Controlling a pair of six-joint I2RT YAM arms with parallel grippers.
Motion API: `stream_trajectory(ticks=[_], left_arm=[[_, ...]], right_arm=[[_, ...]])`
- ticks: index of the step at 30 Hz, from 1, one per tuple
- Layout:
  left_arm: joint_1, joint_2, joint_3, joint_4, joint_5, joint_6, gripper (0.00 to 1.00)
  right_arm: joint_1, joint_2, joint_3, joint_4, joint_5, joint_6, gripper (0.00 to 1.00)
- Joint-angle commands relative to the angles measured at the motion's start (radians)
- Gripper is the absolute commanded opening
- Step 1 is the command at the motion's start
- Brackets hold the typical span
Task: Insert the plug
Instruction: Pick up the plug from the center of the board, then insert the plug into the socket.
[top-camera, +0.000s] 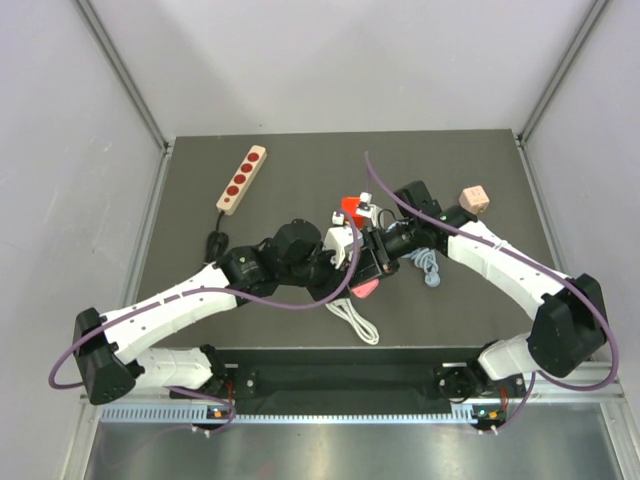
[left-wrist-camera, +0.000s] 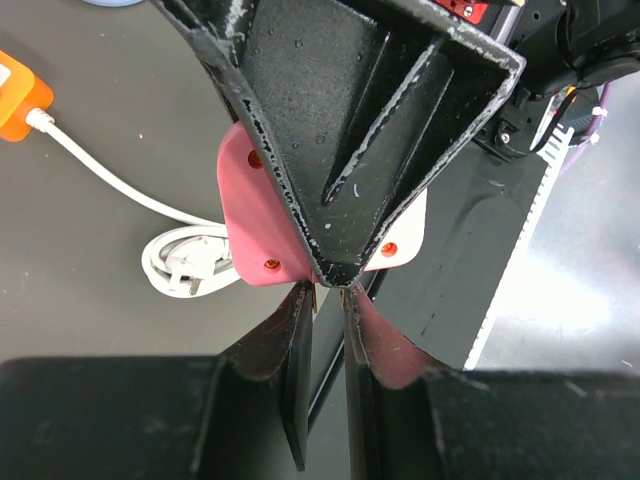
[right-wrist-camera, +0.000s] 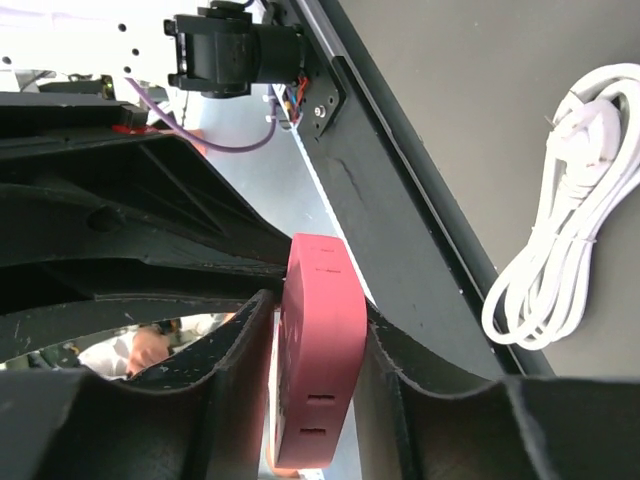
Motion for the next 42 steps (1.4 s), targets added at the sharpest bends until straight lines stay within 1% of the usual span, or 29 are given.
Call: stream_trajectory(ticks=[1,3,5,7,8,9,10,11,13,14,15,16,17,19,20,21,23,24,25,26,27,28,30,31,32,33,35,39,42], left_arm=[[-0.004,-0.034,-0.013,0.066,0.005,0.026,0.00],[-0.004,-0.035,-0.013,0.066,0.004,0.026,0.00],[-0.004,-0.037,-0.016,0.068,0.002,0.028,0.00],[-0.004,-0.038,-0.017,0.066,-0.010,0.028,0.00],[-0.004,-0.037,-0.016,0.063,-0.019,0.025,0.01],[-0.004,-0.037,-0.014,0.057,-0.049,0.023,0.07],[-0.004,-0.035,-0.013,0.052,-0.065,0.012,0.18],[-0.004,-0.037,-0.014,0.045,-0.074,0.009,0.38],[-0.004,-0.044,-0.019,0.043,-0.084,-0.003,0.59],[-0.004,-0.055,-0.020,0.046,-0.077,-0.006,0.70],[-0.004,-0.060,-0.025,0.045,-0.076,-0.011,0.72],[-0.004,-0.064,-0.028,0.046,-0.082,-0.011,0.73],[-0.002,-0.077,-0.031,0.045,-0.088,-0.012,0.73],[-0.002,-0.090,-0.048,0.046,-0.119,-0.023,0.73],[-0.002,-0.109,-0.054,0.051,-0.129,-0.027,0.73],[-0.002,-0.118,-0.066,0.064,-0.142,-0.032,0.73],[-0.002,-0.147,-0.065,0.075,-0.152,-0.034,0.73],[-0.002,-0.156,-0.060,0.089,-0.153,-0.035,0.73],[-0.002,-0.166,-0.057,0.097,-0.154,-0.035,0.73],[0.001,-0.178,-0.053,0.100,-0.191,-0.035,0.73],[-0.001,-0.178,-0.034,0.097,-0.220,-0.035,0.74],[0.001,-0.173,-0.022,0.069,-0.261,-0.037,0.74],[0.001,-0.158,0.009,0.036,-0.379,-0.038,0.74],[-0.001,-0.153,0.016,0.013,-0.392,-0.044,0.74],[-0.001,-0.159,0.017,0.014,-0.384,-0.041,0.74],[-0.001,-0.170,0.007,0.022,-0.340,-0.034,0.74],[-0.001,-0.202,-0.006,0.043,-0.321,-0.038,0.75],[-0.001,-0.227,-0.022,0.037,-0.369,-0.046,0.75],[0.001,-0.241,-0.032,0.031,-0.412,-0.037,0.75]], right_arm=[[0.013,0.005,-0.015,0.077,-0.035,0.019,0.36],[0.015,0.004,-0.017,0.081,-0.032,0.019,0.34],[0.015,-0.001,-0.014,0.081,-0.021,0.019,0.19],[0.013,-0.010,-0.012,0.087,-0.012,0.021,0.00],[0.010,-0.015,-0.012,0.091,-0.003,0.024,0.00],[0.007,-0.019,-0.012,0.095,0.020,0.026,0.00],[-0.002,-0.031,-0.011,0.097,0.033,0.027,0.00],[-0.032,-0.038,-0.009,0.097,0.049,0.039,0.00],[-0.075,-0.065,-0.009,0.114,0.066,0.056,0.00],[-0.121,-0.076,-0.005,0.120,0.065,0.068,0.00],[-0.140,-0.087,0.003,0.118,0.080,0.065,0.00],[-0.157,-0.102,0.033,0.101,0.106,0.056,0.00],[-0.187,-0.108,0.053,0.050,0.182,0.024,0.00],[-0.220,-0.105,0.092,0.008,0.262,0.010,0.00],[-0.235,-0.101,0.109,-0.018,0.327,-0.005,0.00],[-0.235,-0.090,0.127,-0.078,0.493,-0.011,0.00],[-0.226,-0.039,0.184,-0.136,0.690,-0.005,0.00],[-0.223,-0.001,0.210,-0.171,0.830,0.001,0.00],[-0.217,0.019,0.221,-0.176,0.884,0.009,0.00],[-0.197,0.040,0.236,-0.182,0.928,0.025,0.00],[-0.185,0.062,0.254,-0.202,1.012,0.035,0.00],[-0.172,0.108,0.291,-0.207,1.058,0.044,0.00],[-0.140,0.154,0.319,-0.215,1.125,0.065,0.00],[-0.137,0.198,0.331,-0.209,1.128,0.072,0.00],[-0.134,0.221,0.336,-0.198,1.126,0.079,0.00],[-0.129,0.247,0.347,-0.199,1.145,0.084,0.00],[-0.116,0.316,0.380,-0.199,1.151,0.095,0.00],[-0.114,0.412,0.437,-0.212,1.160,0.114,0.00],[-0.114,0.444,0.445,-0.202,1.156,0.118,0.00]])
